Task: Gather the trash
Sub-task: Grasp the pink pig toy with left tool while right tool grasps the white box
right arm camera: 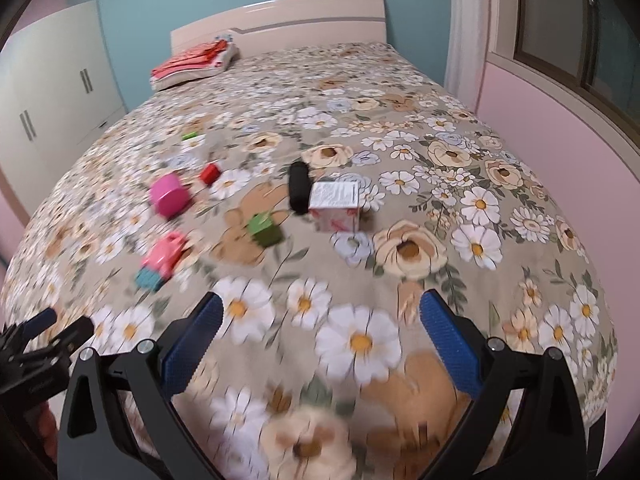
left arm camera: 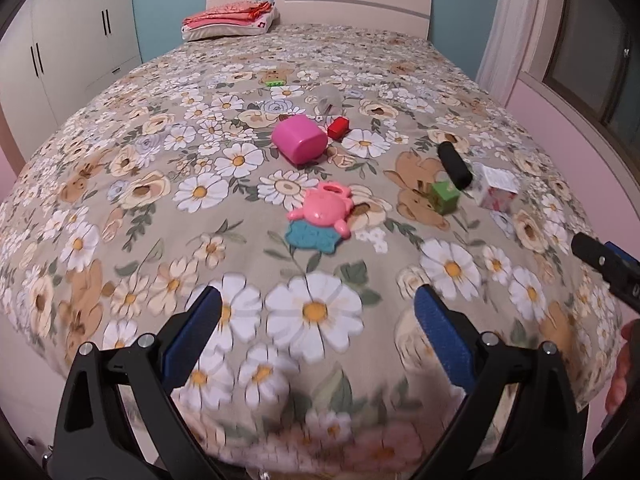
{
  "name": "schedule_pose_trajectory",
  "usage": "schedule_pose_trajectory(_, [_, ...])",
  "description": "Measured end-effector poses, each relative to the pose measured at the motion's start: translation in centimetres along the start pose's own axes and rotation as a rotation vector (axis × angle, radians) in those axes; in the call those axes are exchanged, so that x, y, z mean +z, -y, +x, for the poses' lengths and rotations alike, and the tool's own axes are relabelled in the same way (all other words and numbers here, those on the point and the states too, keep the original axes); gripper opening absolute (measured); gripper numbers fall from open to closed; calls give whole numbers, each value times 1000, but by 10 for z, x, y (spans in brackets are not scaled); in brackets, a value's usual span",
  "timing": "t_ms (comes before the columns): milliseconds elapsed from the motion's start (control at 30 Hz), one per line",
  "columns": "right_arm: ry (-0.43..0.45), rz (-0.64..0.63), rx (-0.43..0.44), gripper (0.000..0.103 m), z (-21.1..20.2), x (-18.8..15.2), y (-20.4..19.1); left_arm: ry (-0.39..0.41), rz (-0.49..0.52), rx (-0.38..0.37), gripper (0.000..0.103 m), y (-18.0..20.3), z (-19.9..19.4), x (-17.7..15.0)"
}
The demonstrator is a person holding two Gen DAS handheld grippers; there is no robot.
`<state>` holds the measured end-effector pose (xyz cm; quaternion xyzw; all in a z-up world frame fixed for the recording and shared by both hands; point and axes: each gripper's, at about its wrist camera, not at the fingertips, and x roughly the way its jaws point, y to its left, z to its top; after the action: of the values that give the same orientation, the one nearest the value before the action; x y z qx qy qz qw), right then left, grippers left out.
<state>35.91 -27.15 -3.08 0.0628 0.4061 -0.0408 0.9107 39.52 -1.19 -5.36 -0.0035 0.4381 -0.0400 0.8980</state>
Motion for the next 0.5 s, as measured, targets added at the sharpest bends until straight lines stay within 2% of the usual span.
schedule_pose_trajectory(333, [-38, 40, -59, 100, 85, 45, 15, -48, 43, -4, 95, 8, 78, 38])
schedule_pose_trajectory(500, [-78, 46, -76, 100, 124, 55, 18, -56, 62, 3, 95, 10, 111, 51])
